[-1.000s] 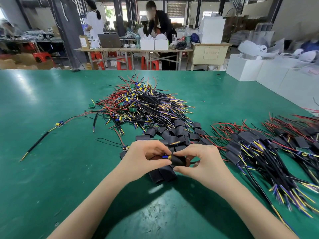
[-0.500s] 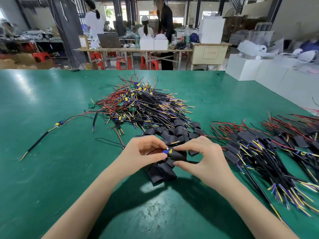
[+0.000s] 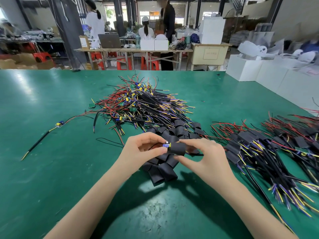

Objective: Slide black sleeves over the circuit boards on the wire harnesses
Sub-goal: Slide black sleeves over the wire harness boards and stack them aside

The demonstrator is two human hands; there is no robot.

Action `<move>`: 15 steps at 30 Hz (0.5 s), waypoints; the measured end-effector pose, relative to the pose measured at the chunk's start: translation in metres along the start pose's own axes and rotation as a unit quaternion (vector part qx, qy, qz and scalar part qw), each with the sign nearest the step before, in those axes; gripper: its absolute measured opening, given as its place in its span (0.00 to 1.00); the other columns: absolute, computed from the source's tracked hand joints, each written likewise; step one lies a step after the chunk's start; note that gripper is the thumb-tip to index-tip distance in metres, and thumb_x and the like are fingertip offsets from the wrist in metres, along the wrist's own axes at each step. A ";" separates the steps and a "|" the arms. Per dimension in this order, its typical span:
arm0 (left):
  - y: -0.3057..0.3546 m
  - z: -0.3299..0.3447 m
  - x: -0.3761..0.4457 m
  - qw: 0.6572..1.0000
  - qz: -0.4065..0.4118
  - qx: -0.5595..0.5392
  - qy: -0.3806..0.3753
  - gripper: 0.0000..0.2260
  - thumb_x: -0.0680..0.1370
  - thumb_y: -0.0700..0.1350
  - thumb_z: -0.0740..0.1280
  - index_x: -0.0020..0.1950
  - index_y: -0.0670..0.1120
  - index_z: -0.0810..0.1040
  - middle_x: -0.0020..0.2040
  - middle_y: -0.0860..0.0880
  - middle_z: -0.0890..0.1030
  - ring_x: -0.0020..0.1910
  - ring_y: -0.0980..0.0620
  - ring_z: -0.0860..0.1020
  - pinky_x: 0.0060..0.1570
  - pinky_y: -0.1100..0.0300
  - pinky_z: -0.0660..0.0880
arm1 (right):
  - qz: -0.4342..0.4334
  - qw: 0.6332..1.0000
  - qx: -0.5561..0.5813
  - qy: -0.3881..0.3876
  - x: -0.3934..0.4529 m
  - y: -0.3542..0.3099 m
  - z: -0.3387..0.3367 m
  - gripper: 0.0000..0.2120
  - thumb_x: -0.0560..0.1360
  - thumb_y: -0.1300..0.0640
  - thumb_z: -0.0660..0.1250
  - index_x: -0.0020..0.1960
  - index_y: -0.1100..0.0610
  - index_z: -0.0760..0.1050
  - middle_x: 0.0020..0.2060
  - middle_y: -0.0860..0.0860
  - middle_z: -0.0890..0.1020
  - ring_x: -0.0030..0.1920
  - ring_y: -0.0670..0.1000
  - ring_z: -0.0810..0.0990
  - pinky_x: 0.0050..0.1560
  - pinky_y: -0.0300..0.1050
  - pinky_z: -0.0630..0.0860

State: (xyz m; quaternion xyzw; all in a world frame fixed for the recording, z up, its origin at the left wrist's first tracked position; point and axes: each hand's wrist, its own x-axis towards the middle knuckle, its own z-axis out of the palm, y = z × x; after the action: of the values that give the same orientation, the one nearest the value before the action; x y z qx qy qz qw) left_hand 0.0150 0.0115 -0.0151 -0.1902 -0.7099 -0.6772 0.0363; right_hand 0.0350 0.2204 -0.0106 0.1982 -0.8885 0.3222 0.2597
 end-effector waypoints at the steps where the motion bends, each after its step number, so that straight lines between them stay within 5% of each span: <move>1: 0.000 0.000 0.000 1.000 0.006 0.001 0.011 0.07 0.71 0.31 0.73 0.46 0.39 0.82 0.43 0.46 0.83 0.43 0.54 0.81 0.49 0.65 0.76 | -0.001 1.000 -0.018 -0.006 0.000 0.001 0.000 0.17 0.66 0.50 0.78 0.54 0.49 0.82 0.39 0.42 0.82 0.42 0.46 0.79 0.48 0.44 0.70; 6: -0.003 0.002 -0.001 1.000 0.017 0.000 0.021 0.08 0.70 0.30 0.73 0.45 0.41 0.82 0.44 0.42 0.84 0.43 0.54 0.82 0.49 0.65 0.77 | -0.016 0.999 -0.034 -0.019 -0.002 0.004 0.007 0.18 0.70 0.55 0.75 0.59 0.52 0.80 0.39 0.48 0.82 0.42 0.53 0.79 0.46 0.46 0.69; 15: -0.010 0.004 -0.002 1.000 0.004 0.009 0.017 0.09 0.69 0.29 0.74 0.45 0.38 0.81 0.42 0.50 0.85 0.43 0.55 0.82 0.46 0.66 0.76 | -0.020 0.999 0.003 -0.038 -0.004 0.003 0.008 0.16 0.72 0.52 0.71 0.60 0.50 0.79 0.39 0.50 0.82 0.41 0.54 0.80 0.46 0.52 0.76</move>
State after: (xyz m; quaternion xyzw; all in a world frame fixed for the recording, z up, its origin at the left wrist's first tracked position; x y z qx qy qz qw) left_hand 0.0141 0.0148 -0.0259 -0.1810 -0.7144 -0.6738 0.0531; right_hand 0.0335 0.2179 -0.0195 0.2284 -0.8929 0.3117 0.2312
